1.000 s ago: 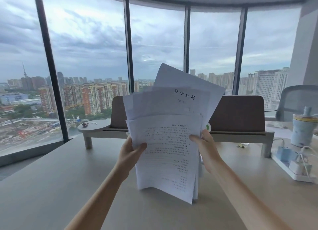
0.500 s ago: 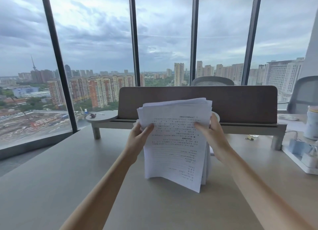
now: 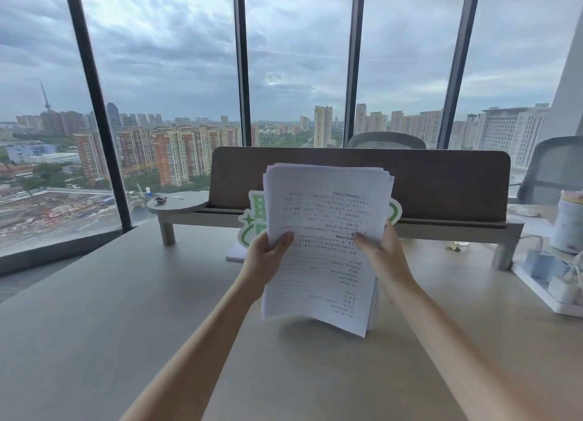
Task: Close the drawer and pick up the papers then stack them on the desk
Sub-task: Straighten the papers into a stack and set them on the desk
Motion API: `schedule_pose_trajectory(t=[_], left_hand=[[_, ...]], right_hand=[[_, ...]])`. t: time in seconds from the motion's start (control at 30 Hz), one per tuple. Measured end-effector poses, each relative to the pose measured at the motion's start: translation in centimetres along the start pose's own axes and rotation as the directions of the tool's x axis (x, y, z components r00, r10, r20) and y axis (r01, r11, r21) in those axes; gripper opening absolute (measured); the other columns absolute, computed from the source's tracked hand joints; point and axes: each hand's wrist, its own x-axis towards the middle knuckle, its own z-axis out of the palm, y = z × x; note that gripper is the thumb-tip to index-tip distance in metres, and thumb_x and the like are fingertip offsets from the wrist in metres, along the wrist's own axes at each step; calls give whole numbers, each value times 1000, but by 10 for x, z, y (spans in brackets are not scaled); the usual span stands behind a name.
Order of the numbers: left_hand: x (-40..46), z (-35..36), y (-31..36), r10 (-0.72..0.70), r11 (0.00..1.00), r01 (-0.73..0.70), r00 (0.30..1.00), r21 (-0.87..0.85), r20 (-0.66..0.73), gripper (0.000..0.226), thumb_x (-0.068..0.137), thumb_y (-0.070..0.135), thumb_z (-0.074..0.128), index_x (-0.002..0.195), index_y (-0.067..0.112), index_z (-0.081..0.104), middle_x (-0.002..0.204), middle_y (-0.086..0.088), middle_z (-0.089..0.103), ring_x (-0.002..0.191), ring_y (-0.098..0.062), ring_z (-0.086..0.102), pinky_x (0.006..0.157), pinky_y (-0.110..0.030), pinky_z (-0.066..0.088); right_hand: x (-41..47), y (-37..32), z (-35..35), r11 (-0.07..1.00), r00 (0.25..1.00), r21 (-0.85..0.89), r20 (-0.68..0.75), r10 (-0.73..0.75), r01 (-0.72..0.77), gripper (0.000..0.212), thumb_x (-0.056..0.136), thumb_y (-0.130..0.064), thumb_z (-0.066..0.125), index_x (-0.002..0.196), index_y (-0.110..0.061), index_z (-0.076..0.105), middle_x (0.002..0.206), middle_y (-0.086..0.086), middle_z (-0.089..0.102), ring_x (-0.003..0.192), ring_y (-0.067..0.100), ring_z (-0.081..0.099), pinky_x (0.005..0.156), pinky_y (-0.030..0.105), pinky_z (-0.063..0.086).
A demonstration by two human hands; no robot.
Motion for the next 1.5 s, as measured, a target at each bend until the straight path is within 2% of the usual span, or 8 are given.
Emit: schedule_pose_trajectory(t=[0.23, 0.4, 0.67, 0.87, 1.03, 1.27, 1.4, 1.5], left_hand=[[0, -8, 1, 16, 997, -16, 1000, -73, -2, 10, 91, 21, 64, 100, 18, 68, 85, 11, 73, 77, -2, 70, 63, -17, 56], [-17, -8, -41, -160, 984, 164, 985, -73, 60, 24, 81, 31, 74, 103, 21, 73, 101, 1, 77, 98, -18, 70, 78, -27, 57], [-11, -2, -43, -162, 980, 160, 987, -115, -4, 6, 81, 22, 76, 86, 20, 76, 79, 9, 78, 75, -4, 72, 66, -21, 59], [-19, 0, -61, -202, 975, 200, 979, -94, -17, 11, 82, 23, 74, 89, 15, 77, 80, 7, 78, 76, -6, 72, 65, -18, 57], [-21, -1, -70, -257, 967, 257, 966, -2, -11, 16, 84, 28, 72, 92, 15, 74, 87, 1, 73, 78, -11, 68, 60, -14, 55], [-21, -27, -58, -302, 946, 298, 953, 125, 11, 30, 83, 31, 72, 106, 10, 74, 101, -6, 76, 92, -22, 72, 85, -37, 59], [-32, -55, -51, -362, 929, 360, 932, 86, 4, 30, 87, 33, 68, 104, 9, 74, 92, -4, 77, 78, -16, 75, 66, -27, 60], [-43, -78, -45, -427, 904, 427, 904, 12, -8, 32, 92, 38, 60, 103, 11, 73, 95, -7, 78, 82, -22, 75, 68, -31, 60]], right_hand=[[0, -2, 1, 998, 999, -38, -3, -44, 44, 43, 89, -21, 62, 128, -30, 46, 123, -11, 66, 116, 14, 63, 94, 41, 50], [-22, 36, 8, 992, 993, 32, 24, 118, -118, 34, 91, -20, 61, 123, -28, 53, 122, -5, 69, 113, 15, 66, 101, 52, 49], [-14, 44, 13, 998, 997, 48, -53, 47, -45, 18, 98, -23, 56, 113, -31, 56, 118, -6, 70, 111, 12, 66, 96, 43, 52], [-19, 75, 13, 995, 995, 35, -27, 96, -95, 31, 99, -31, 53, 130, -30, 52, 127, -6, 68, 120, 15, 63, 102, 48, 48], [-27, 98, 14, 987, 988, -29, 6, 157, -157, 69, 95, -47, 51, 154, -23, 23, 151, -1, 48, 137, 18, 47, 115, 51, 36], [-16, 75, 22, 978, 982, -152, 99, 160, -144, 32, 101, -14, 50, 132, -19, 49, 126, -3, 65, 116, 18, 63, 97, 39, 52], [-22, 63, 39, 979, 972, -152, 172, 160, -134, 35, 99, -14, 53, 132, -25, 48, 118, -6, 66, 107, 15, 66, 76, 25, 55], [-31, 64, 61, 981, 972, -106, 152, 177, -162, 33, 101, -14, 46, 131, -23, 52, 117, -5, 68, 106, 13, 66, 79, 26, 53]])
